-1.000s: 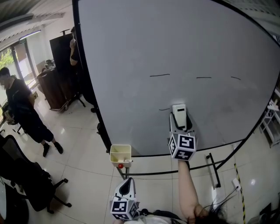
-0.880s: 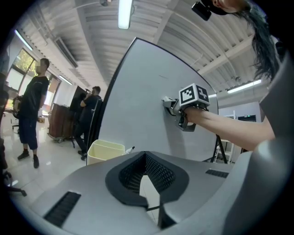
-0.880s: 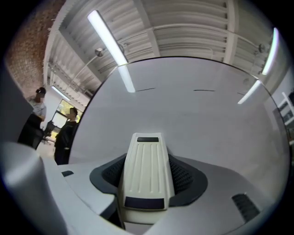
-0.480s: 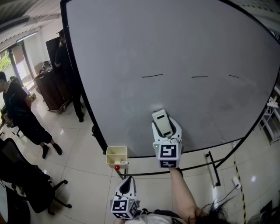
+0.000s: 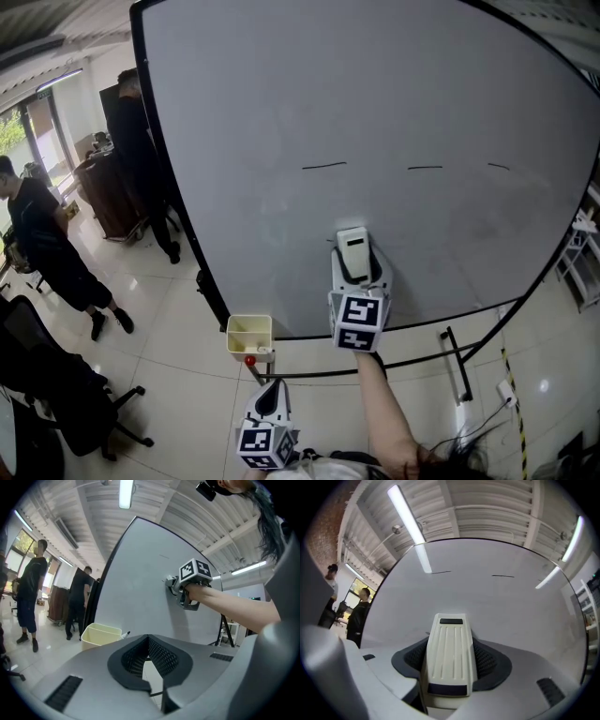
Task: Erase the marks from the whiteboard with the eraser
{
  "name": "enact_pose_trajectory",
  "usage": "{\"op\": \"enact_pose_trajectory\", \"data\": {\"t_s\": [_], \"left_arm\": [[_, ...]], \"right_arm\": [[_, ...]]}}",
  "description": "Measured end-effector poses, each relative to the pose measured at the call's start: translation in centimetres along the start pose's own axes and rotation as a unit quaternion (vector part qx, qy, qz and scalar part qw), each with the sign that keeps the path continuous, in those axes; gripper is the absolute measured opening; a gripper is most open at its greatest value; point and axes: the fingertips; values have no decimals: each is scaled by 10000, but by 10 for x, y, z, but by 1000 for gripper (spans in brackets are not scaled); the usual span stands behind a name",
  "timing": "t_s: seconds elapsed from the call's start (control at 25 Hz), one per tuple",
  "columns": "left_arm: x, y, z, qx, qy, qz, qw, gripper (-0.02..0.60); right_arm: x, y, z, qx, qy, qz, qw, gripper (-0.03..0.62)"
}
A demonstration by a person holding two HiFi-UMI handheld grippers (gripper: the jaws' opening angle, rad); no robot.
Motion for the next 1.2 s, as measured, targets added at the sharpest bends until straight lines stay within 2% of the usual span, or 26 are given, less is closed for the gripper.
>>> {"op": "enact_pose_trajectory", "data": {"t_s": [0.12,0.2,0.36,0.44,0.56,0.64,0.8,0.96,1.08,1.2], "left_arm": [[-3,3,-4,-46,13,60,10000,-18],[-5,3,1,-54,-55,94,9999,-18],[-12,9,5,-61,-111,193,9997,-18],[-16,14,3,-78,-99,239,9996,-18],[-19,15,2,-69,-84,198,9997,-18],[-19,13,4,-43,-75,98,9999,-18],[-18,9,-1,-113,-3,-46,9999,-18],[-14,-16,-18,-107,163,-431,9989,-18],[-17,-45,-21,-40,188,-725,9972,-18],[-28,-73,-23,48,160,-854,9962,-18]], "right_arm": [[4,75,-13,-384,262,754,9961,275],[6,111,-28,-618,448,1110,9909,275],[8,135,-39,-738,569,1288,9873,275],[4,133,-32,-673,518,1355,9871,275],[-22,116,-24,-277,376,1491,9877,276],[-51,95,-39,1,489,1502,9874,278],[-129,56,-103,410,1236,1199,9842,278],[-209,27,-165,688,2012,826,9736,278],[-260,12,-188,970,2344,645,9651,278],[-301,0,-193,1011,2440,596,9627,278]]}}
Point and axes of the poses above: the fingertips, and each gripper's own axes: x forward along the fingers, y to its left, z out of its top
